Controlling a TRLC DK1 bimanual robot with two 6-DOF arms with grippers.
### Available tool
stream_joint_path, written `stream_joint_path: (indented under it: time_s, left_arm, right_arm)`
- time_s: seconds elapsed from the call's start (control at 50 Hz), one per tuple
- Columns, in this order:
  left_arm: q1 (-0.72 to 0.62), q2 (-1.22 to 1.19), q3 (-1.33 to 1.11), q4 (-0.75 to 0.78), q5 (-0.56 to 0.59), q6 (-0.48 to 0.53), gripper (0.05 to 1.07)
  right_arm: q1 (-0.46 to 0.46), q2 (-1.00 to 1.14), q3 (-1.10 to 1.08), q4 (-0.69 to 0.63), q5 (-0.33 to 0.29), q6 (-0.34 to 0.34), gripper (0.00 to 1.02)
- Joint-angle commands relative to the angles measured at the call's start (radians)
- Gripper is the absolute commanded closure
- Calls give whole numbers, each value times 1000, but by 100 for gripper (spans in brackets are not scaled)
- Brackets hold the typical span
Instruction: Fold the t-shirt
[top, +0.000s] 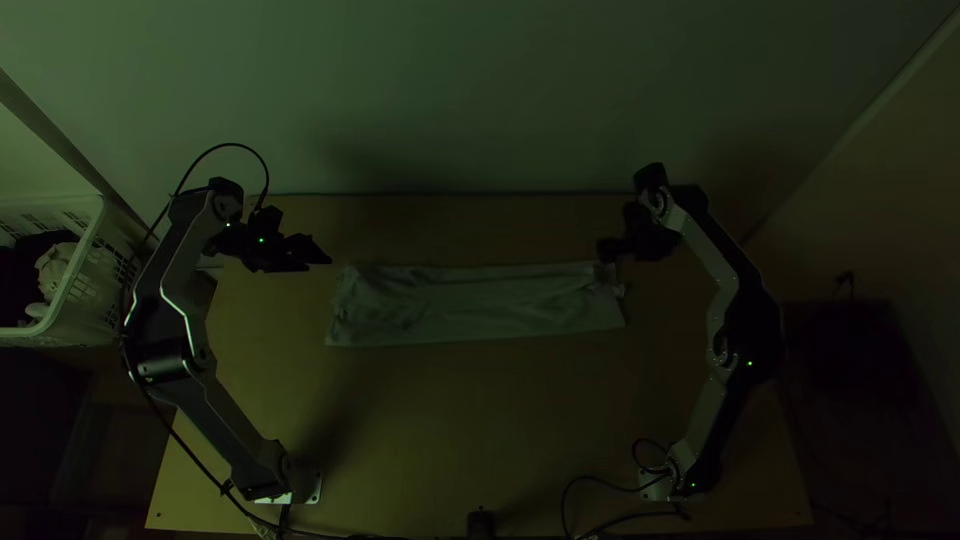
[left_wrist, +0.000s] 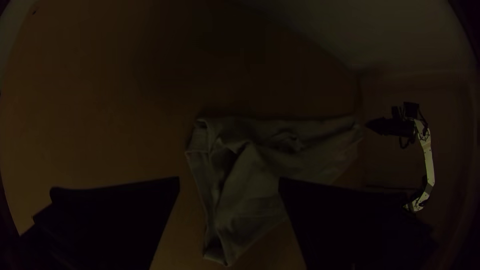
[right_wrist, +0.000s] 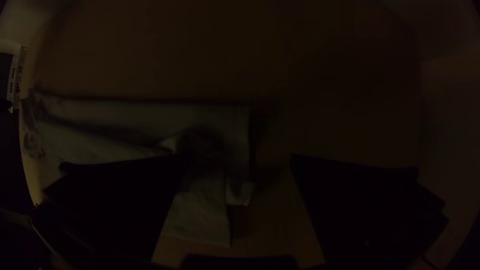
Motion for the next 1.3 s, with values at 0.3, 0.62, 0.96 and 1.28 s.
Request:
stream_joint_path:
  time_s: [0.3, 0.62, 0.96, 1.28]
  left_arm:
    - [97, -72, -292, 148, 136, 37, 10]
    - [117, -68, -426, 270, 151, 23, 10]
    - [69, -20, -486, 301, 211, 9, 10]
    - [-110, -9, -553, 473, 212, -171, 10]
  right_arm:
    - [-26, -267, 84, -29, -99, 41, 3]
    - [-20, -342, 144, -86, -99, 76, 3]
    - [14, -399, 95, -89, -99, 99, 3]
    - [34, -445, 66, -89, -99, 99, 3]
